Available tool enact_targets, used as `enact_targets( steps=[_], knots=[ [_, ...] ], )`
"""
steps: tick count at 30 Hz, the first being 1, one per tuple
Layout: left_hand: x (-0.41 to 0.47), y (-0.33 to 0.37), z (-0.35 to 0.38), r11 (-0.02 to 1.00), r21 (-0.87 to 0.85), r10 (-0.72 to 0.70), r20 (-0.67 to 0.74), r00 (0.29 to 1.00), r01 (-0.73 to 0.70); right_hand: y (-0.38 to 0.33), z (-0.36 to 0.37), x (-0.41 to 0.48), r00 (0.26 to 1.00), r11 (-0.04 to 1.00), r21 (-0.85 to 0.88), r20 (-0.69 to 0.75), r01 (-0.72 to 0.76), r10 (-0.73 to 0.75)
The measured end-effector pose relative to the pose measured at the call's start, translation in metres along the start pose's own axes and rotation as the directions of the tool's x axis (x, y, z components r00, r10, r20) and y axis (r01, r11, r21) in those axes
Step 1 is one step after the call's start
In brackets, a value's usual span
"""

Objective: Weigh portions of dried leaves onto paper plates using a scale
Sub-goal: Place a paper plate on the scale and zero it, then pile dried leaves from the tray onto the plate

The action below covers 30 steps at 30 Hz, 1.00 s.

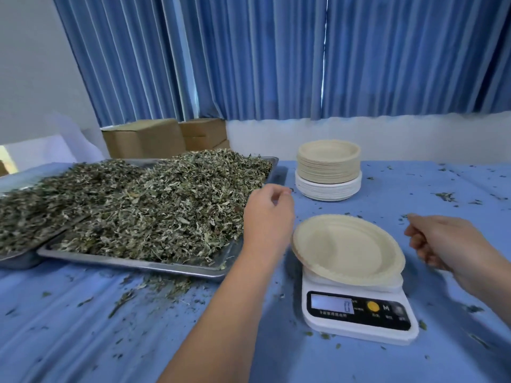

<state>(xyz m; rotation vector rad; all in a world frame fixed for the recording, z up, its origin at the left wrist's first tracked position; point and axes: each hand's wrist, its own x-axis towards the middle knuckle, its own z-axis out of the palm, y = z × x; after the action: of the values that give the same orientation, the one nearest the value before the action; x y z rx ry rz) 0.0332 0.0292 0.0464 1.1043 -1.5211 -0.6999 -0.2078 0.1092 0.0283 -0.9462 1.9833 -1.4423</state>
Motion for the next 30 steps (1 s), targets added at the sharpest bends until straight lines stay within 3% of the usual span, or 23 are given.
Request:
enact_targets(
  steps=[3,5,6,8,9,10,11,14,17,21,23,26,27,30],
  knots=[
    [0.017,-0.003,-0.026,0.949,0.289,0.115,0.049,0.992,-0.124,-0.004,0.013,0.012,0.995,0.995,-0.080,-0.070,0.065,-0.070],
    [0.036,-0.013,-0.046,0.822,0.534,0.151,0.132,0.980,-0.198,0.002,0.021,0.014,0.992,0.993,-0.080,-0.085,0.088,-0.095],
    [0.046,-0.018,-0.055,0.707,0.672,0.140,0.172,0.975,-0.220,0.007,0.025,0.015,0.990,0.990,-0.102,-0.082,0.102,-0.111],
    [0.064,-0.028,-0.070,0.358,0.908,0.051,0.212,0.976,-0.216,0.014,0.028,0.018,0.988,0.977,-0.169,-0.055,0.132,-0.143],
    [0.071,-0.032,-0.076,0.210,0.958,-0.023,0.205,0.978,-0.196,0.015,0.029,0.019,0.987,0.975,-0.170,-0.045,0.143,-0.152],
    [0.076,-0.036,-0.080,0.131,0.977,-0.108,0.186,0.977,-0.171,0.015,0.029,0.019,0.987,0.976,-0.158,-0.037,0.146,-0.154],
    [0.081,-0.041,-0.084,0.121,0.982,-0.191,0.166,0.968,-0.144,0.015,0.029,0.019,0.987,0.976,-0.156,-0.032,0.150,-0.157],
    [0.087,-0.060,-0.086,0.234,0.965,-0.345,0.198,0.917,-0.120,0.016,0.030,0.018,0.985,0.974,-0.159,-0.029,0.161,-0.167],
    [0.085,-0.071,-0.082,0.225,0.954,-0.314,0.264,0.912,-0.199,0.017,0.032,0.018,0.980,0.964,-0.188,-0.024,0.188,-0.196],
    [0.084,-0.075,-0.077,0.347,0.893,-0.283,0.391,0.876,-0.286,0.018,0.032,0.019,0.977,0.954,-0.218,-0.019,0.204,-0.214],
    [0.082,-0.075,-0.076,0.297,0.893,-0.240,0.414,0.878,-0.339,0.019,0.031,0.020,0.976,0.954,-0.218,-0.023,0.205,-0.215],
    [0.081,-0.072,-0.075,0.061,0.938,-0.059,0.345,0.937,-0.341,0.020,0.030,0.020,0.974,0.952,-0.220,-0.025,0.212,-0.223],
    [0.081,-0.071,-0.074,0.036,0.953,-0.026,0.303,0.953,-0.302,0.020,0.030,0.020,0.974,0.952,-0.220,-0.024,0.215,-0.226],
    [0.084,-0.073,-0.073,0.149,0.966,-0.185,0.238,0.953,-0.213,0.022,0.030,0.020,0.975,0.955,-0.201,-0.013,0.216,-0.223]
  ],
)
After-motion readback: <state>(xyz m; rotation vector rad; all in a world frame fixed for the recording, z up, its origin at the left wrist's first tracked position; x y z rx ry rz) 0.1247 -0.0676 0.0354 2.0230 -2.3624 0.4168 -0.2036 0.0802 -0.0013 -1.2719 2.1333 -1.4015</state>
